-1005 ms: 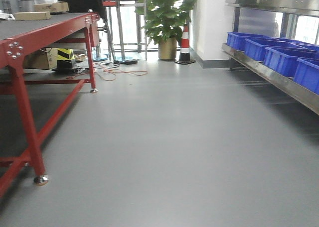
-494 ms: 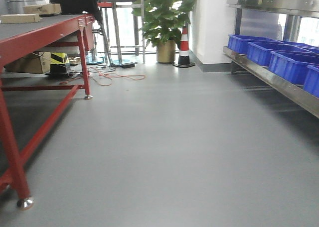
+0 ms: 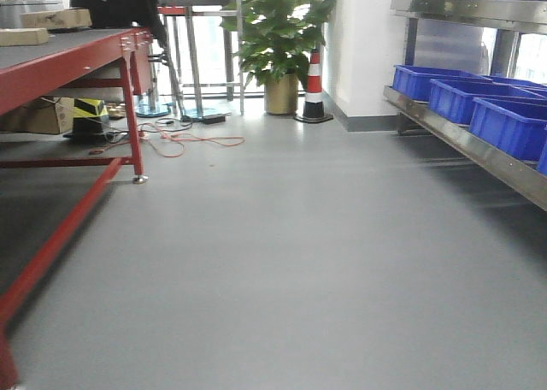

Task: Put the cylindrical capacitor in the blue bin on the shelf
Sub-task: 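Drive up to the steel shelf of blue bins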

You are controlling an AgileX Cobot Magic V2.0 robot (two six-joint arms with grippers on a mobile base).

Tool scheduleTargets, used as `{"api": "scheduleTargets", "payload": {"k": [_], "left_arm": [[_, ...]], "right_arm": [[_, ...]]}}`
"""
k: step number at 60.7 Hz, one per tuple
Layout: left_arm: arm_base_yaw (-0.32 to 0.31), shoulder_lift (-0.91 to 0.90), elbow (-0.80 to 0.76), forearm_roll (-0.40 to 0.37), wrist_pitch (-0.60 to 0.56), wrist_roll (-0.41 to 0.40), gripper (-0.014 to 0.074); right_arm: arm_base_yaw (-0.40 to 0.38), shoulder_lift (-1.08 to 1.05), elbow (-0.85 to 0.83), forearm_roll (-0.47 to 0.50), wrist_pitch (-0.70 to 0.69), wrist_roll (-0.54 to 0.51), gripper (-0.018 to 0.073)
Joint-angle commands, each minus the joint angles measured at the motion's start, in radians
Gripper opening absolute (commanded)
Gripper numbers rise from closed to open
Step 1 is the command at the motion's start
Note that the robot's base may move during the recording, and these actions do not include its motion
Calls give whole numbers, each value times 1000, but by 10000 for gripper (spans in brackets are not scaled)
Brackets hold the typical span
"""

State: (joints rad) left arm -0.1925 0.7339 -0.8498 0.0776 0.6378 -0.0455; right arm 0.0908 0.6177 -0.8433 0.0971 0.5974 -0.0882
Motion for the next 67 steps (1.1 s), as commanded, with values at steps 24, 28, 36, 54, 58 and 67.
{"api": "scheduleTargets", "payload": {"k": [24,28,36,54,58,67], "left_arm": [[-5,-4,0,-4,-29,2,-111],[-5,-4,0,-4,-29,2,-111],[-5,-4,0,-4,-29,2,-111],[-5,-4,0,-4,-29,2,-111],[-5,-4,0,-4,-29,2,-111],[-5,-4,0,-4,-29,2,-111]], "right_arm": [[1,-1,-9,-12,-30,0,-142],[1,-1,-9,-12,-30,0,-142],[1,-1,-9,-12,-30,0,-142],[1,-1,-9,-12,-30,0,-142],[1,-1,-9,-12,-30,0,-142],[1,-1,-9,-12,-30,0,-142]]}}
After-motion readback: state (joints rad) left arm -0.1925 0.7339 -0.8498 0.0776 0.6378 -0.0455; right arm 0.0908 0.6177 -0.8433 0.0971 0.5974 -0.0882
